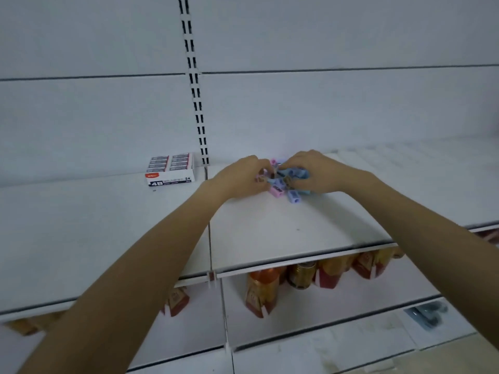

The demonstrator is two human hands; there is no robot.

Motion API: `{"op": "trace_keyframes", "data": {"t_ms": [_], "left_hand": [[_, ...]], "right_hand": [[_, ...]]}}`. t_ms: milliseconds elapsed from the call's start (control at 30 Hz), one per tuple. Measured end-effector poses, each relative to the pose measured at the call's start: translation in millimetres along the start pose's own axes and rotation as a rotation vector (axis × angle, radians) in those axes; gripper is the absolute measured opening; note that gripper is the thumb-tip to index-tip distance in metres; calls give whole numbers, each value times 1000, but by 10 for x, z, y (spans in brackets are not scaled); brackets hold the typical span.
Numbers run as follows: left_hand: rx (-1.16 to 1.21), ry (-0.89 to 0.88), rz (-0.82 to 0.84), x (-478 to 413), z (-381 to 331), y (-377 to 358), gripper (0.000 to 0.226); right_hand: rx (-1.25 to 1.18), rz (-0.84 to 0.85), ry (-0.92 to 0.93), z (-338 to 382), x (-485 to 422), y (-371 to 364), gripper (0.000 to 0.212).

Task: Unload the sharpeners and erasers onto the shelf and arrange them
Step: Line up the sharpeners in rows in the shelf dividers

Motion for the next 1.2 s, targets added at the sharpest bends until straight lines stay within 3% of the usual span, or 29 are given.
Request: {"op": "trace_keyframes", "data": {"t_ms": [267, 433, 500, 667, 800, 967, 1200], "left_hand": [[43, 164, -121, -88, -153, -66, 11], [94, 257, -220, -21, -189, -30, 19], [122, 289, -275, 28, -218, -2, 23], [400, 316, -357, 60, -316, 69, 26], [542, 327, -397, -70, -373, 87, 24], [623, 324, -387, -280, -392, 84, 18], [627, 219, -362, -585, -455, 49, 14]], "right_hand": [[-86, -44, 85, -220, -48, -48, 31], [-87, -90, 250, -287, -70, -108, 22], [-213, -172, 283, -322, -73, -102, 14], [-782, -225, 79, -333, 9, 50, 12], [-1032, -251, -26, -425, -24, 61, 23], [-1115, -286, -94, -592, 4, 79, 17], [-987, -371, -43, -812, 71, 189, 37]]}}
Point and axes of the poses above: each hand's wrist, its own x-axis away from the middle knuckle, its own y-axis out of the back of the hand, z = x × y, the point moved 1 cm from there along -x, towards the middle knuckle, and after that the axes turned 7 degrees about -z, right-handed, at the moved point
